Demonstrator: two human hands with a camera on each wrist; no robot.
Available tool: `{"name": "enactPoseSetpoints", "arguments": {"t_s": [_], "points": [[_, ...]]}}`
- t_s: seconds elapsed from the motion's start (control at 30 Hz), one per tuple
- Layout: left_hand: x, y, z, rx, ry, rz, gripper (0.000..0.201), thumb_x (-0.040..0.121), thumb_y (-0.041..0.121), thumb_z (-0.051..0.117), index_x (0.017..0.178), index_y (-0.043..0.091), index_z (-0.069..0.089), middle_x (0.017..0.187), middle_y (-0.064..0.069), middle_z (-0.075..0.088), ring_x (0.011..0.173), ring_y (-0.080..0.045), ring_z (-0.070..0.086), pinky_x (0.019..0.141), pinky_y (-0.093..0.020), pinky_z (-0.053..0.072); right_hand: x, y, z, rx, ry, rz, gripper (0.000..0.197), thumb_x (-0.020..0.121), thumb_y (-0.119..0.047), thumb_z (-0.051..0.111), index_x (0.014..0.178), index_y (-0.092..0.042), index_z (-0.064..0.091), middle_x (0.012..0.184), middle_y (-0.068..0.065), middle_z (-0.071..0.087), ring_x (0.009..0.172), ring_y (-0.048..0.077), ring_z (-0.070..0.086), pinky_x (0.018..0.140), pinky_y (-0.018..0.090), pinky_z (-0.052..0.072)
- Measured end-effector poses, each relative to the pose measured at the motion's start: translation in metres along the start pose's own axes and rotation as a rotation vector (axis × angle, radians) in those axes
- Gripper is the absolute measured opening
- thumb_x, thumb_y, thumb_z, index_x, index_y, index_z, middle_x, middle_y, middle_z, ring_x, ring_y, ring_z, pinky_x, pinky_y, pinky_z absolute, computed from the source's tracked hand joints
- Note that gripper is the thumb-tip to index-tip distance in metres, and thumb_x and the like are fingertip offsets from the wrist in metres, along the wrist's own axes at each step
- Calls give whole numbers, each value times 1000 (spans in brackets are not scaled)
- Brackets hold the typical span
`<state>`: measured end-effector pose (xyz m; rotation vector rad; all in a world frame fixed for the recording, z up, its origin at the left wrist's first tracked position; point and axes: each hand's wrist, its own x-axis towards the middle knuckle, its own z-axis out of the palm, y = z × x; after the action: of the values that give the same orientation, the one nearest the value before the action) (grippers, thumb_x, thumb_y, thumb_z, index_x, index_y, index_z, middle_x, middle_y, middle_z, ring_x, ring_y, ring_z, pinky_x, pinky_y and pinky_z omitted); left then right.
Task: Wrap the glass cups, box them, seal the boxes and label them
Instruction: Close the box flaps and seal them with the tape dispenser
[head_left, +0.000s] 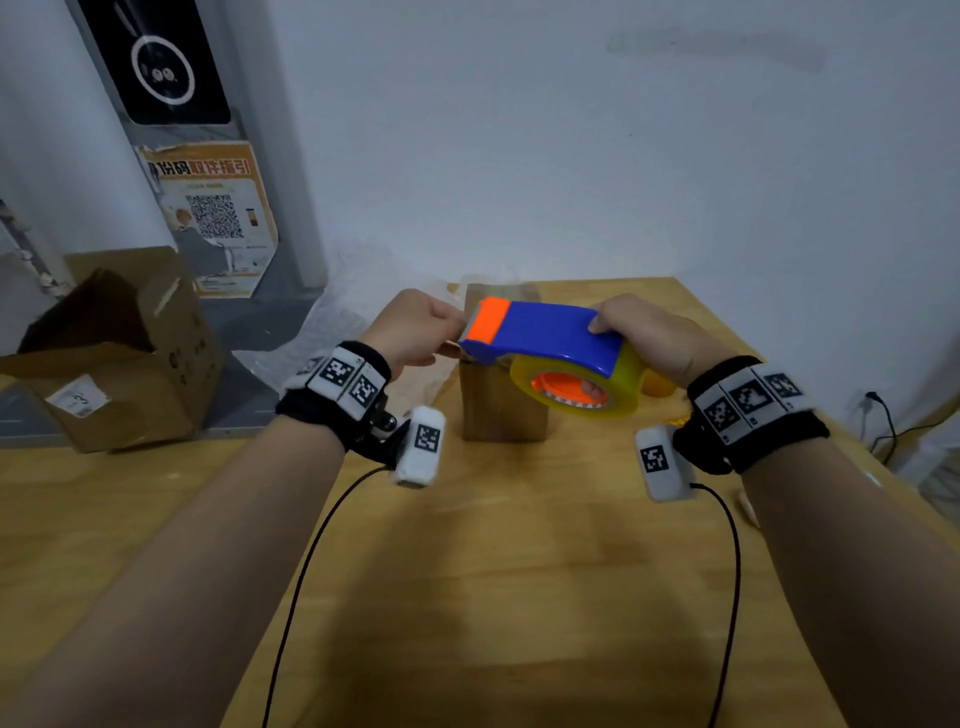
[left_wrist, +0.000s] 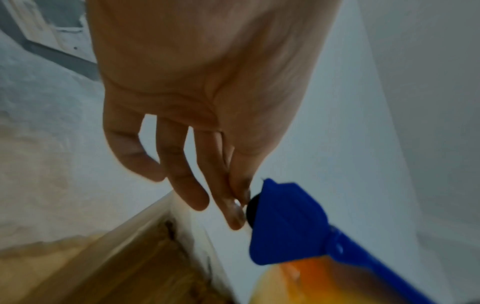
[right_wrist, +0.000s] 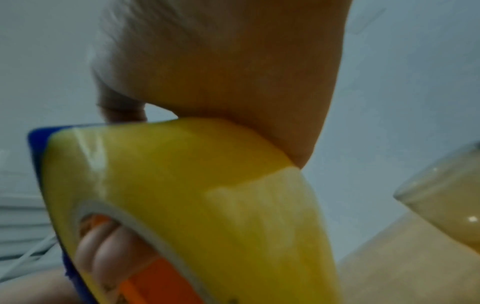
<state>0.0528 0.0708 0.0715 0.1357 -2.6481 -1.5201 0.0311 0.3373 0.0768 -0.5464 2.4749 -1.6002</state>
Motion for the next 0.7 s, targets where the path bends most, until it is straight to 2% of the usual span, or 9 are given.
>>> {"name": "enactPoseSetpoints", "arguments": {"t_s": [0.03, 0.07, 0.13, 0.17, 0.23, 0.37, 0.5, 0.6, 0.7], "points": [[0, 0, 4, 28, 37, 39, 17, 98, 15, 62, 92, 17, 78, 72, 8, 73, 62, -2, 70, 60, -19, 47, -4, -5, -3, -63, 0, -5, 32, 92, -41, 62, 92, -9, 64, 100, 7, 61, 95, 19, 54, 85, 34, 38], [1, -1, 8, 38, 62, 78, 19, 97, 13, 63, 87, 18, 78, 75, 7, 73, 69, -8, 72, 58, -18, 49, -5, -9, -6, -127, -24, -24, 44, 94, -48, 61, 92, -5, 67, 94, 14, 66, 90, 23, 58, 81, 34, 40], [4, -4, 12, 45, 101, 124, 24, 94, 13, 66, 77, 24, 77, 79, 5, 77, 82, -19, 76, 68, -28, 60, -6, -13, -8, -259, -77, -71, 81, 79, -77, 58, 97, 0, 72, 92, 22, 72, 80, 33, 66, 76, 36, 42], [5, -4, 14, 44, 122, 126, 24, 92, 15, 67, 75, 27, 77, 80, 6, 78, 82, -20, 76, 75, -35, 63, -6, -14, -10, -304, -82, -78, 89, 72, -85, 57, 98, -2, 74, 92, 20, 74, 81, 36, 68, 75, 36, 43], [7, -5, 17, 38, 163, 134, 21, 92, 18, 68, 77, 28, 77, 80, 8, 77, 76, -17, 75, 81, -38, 62, -8, -17, -17, -349, -67, -85, 84, 69, -86, 58, 95, -8, 77, 88, 15, 76, 83, 33, 70, 72, 35, 43], [5, -4, 24, 61, 228, 188, 12, 95, 22, 71, 98, 17, 81, 84, 4, 75, 72, -6, 65, 80, -29, 54, -12, -26, -33, -475, -71, -90, 47, 89, -63, 68, 87, -16, 78, 73, 0, 72, 62, 5, 61, 62, 24, 41], [-1, -1, 33, 38, 273, 241, 15, 94, 26, 72, 101, 17, 82, 89, 4, 76, 77, -8, 64, 83, -28, 52, -12, -31, -46, -514, -104, -113, 55, 86, -63, 68, 87, -8, 75, 80, 14, 71, 67, 15, 58, 67, 33, 39], [-2, -9, 27, -11, 371, 231, 15, 93, 32, 72, 95, 21, 83, 94, 8, 79, 95, -8, 70, 94, -28, 51, -15, -28, -59, -517, -59, -133, 45, 94, -52, 69, 83, -9, 75, 72, 12, 68, 65, 15, 57, 66, 32, 38], [-1, -33, 11, -44, 403, 190, 15, 92, 32, 72, 85, 23, 82, 86, 12, 79, 96, -7, 71, 102, -33, 52, -21, -18, -81, -548, -33, -114, 43, 94, -46, 71, 82, -5, 75, 71, 13, 66, 64, 17, 55, 66, 33, 37]]}}
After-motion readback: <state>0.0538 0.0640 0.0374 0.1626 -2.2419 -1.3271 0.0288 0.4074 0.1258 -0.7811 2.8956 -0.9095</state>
